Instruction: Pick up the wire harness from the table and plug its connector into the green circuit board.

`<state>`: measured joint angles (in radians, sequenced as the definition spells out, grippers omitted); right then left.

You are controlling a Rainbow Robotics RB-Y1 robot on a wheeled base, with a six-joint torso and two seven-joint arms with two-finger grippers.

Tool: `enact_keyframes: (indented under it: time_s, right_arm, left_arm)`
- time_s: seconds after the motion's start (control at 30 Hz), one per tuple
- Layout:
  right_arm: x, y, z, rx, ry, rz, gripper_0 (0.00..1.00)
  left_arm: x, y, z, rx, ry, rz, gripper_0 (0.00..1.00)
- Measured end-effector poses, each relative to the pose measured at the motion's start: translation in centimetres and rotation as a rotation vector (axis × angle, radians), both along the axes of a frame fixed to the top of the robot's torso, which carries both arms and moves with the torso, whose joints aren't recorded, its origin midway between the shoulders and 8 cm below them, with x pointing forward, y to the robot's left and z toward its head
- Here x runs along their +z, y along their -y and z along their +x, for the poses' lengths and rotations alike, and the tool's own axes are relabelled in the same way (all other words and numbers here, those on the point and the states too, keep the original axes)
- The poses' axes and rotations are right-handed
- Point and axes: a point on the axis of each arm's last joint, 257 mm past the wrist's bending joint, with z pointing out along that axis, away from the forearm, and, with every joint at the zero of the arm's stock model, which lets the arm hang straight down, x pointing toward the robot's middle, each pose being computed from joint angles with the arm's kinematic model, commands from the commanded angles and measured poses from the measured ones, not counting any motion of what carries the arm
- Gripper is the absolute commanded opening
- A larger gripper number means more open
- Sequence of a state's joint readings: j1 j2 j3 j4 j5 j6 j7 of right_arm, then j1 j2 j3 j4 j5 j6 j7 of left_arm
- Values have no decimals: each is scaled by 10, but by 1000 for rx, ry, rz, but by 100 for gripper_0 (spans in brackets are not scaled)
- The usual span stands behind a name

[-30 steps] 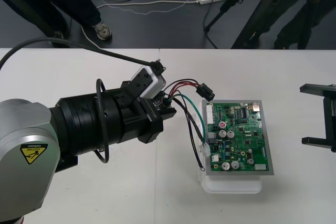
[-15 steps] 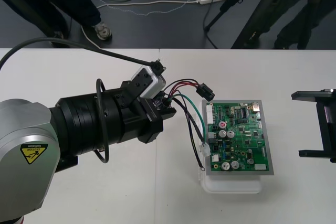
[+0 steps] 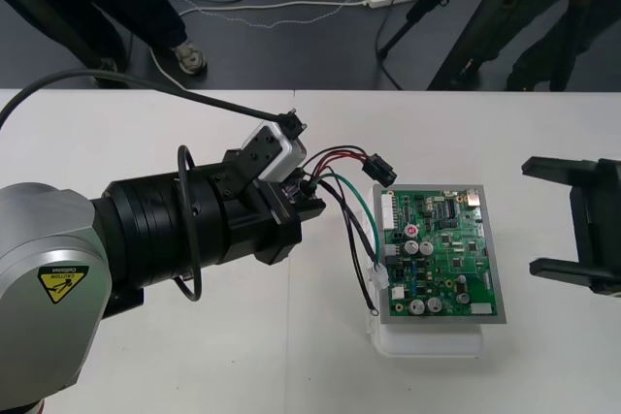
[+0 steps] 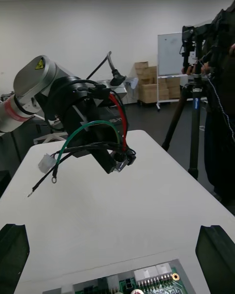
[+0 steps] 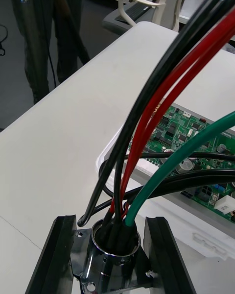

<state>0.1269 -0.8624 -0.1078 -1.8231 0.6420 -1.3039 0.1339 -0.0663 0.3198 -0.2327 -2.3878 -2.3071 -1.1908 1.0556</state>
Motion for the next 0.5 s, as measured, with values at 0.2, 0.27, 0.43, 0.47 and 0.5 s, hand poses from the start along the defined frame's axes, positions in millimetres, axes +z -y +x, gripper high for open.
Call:
enact_keyframes:
  time_s: [0.2, 0.27, 0.43, 0.47, 0.5]
  right_arm:
    - [9, -11, 10, -90, -4, 40, 100]
    - [12, -14, 11, -112, -5, 59, 100]
    - [18, -19, 16, -182, -13, 101, 100]
    - [20, -20, 17, -197, -17, 109, 100]
    - [21, -21, 18, -211, -24, 117, 100]
  left_arm:
    - [-1, -3, 4, 15, 9, 13, 0]
    - [-2, -6, 7, 28, 17, 25, 0]
    - [-2, -11, 13, 50, 35, 44, 0]
    - [-1, -11, 14, 52, 37, 45, 0]
    - [0, -11, 15, 54, 40, 45, 0]
